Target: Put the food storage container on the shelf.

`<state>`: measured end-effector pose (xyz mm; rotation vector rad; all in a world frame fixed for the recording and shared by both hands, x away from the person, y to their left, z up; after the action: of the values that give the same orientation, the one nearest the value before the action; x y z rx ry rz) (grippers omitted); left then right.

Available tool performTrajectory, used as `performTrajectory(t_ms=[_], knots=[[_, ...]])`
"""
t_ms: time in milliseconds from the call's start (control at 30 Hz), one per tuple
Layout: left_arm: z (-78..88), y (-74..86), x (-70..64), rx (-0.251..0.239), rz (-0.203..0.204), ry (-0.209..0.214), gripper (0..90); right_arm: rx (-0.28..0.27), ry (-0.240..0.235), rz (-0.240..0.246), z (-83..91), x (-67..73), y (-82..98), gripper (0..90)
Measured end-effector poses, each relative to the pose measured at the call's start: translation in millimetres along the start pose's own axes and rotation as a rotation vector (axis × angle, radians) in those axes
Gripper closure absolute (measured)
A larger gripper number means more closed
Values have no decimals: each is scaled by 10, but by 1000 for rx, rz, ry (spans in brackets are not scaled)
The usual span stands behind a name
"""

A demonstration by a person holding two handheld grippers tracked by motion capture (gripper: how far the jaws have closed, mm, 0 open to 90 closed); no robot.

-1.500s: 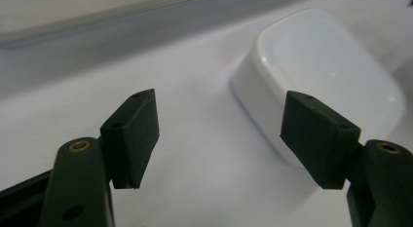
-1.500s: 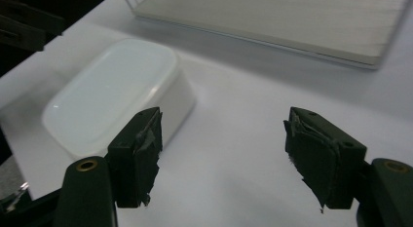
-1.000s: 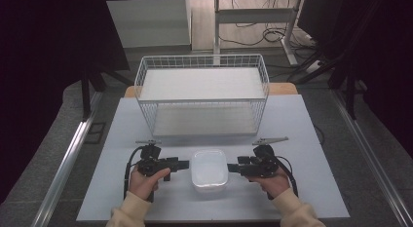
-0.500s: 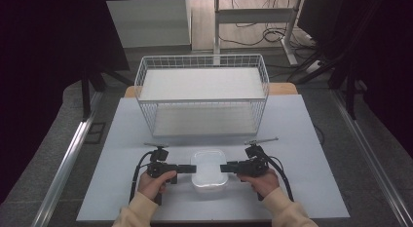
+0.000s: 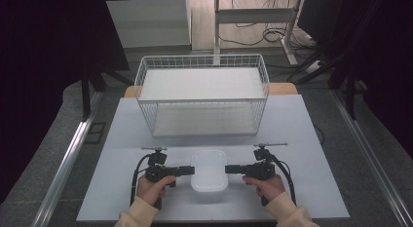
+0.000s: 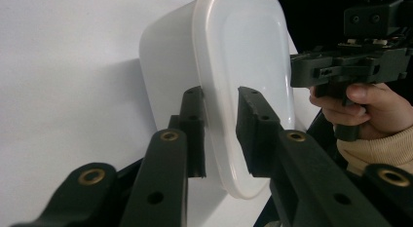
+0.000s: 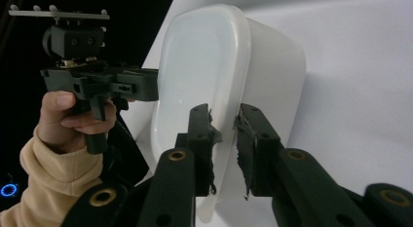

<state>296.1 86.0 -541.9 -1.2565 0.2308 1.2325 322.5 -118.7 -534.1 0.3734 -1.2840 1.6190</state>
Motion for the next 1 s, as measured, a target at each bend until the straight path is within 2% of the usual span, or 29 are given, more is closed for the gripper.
performTrajectory(t_ms=[100, 133, 300, 500, 700, 800, 867, 900, 933, 1000], knots=[[47, 2, -28, -6, -6, 11, 776, -8, -6, 5, 17, 27, 2, 799], [62, 3, -41, -10, -8, 14, 795, -15, -10, 23, 32, 50, 6, 808], [102, -19, -92, -22, -26, 18, 797, -31, -12, 58, 50, 99, -13, 808], [182, -140, -203, -47, -68, 21, 799, -51, -22, 108, 88, 213, -105, 808], [220, -372, -332, -69, -110, 33, 800, -85, -22, 164, 142, 352, -300, 807], [229, -513, -420, -77, -140, 34, 800, -107, -19, 186, 196, 422, -441, 806], [249, -618, -482, -88, -156, 48, 801, -118, -21, 199, 225, 468, -524, 805], [263, -683, -517, -94, -165, 57, 802, -132, -23, 218, 264, 542, -636, 805], [270, -724, -538, -100, -167, 62, 802, -132, -23, 218, 264, 542, -636, 805], [292, -842, -595, -114, -182, 63, 802, -144, -22, 235, 290, 611, -753, 805]])
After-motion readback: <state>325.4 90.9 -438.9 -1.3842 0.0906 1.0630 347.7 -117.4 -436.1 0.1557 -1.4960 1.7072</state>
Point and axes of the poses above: each handheld gripper's, and its own axes: z roughly backward along the jaws, y roughly out of its underside, x roughly to its left, the point moved 8 cm from there along -z, roughly forward along the jaws, and after that the axes turned 11 degrees about -x, right-handed, at the moved point
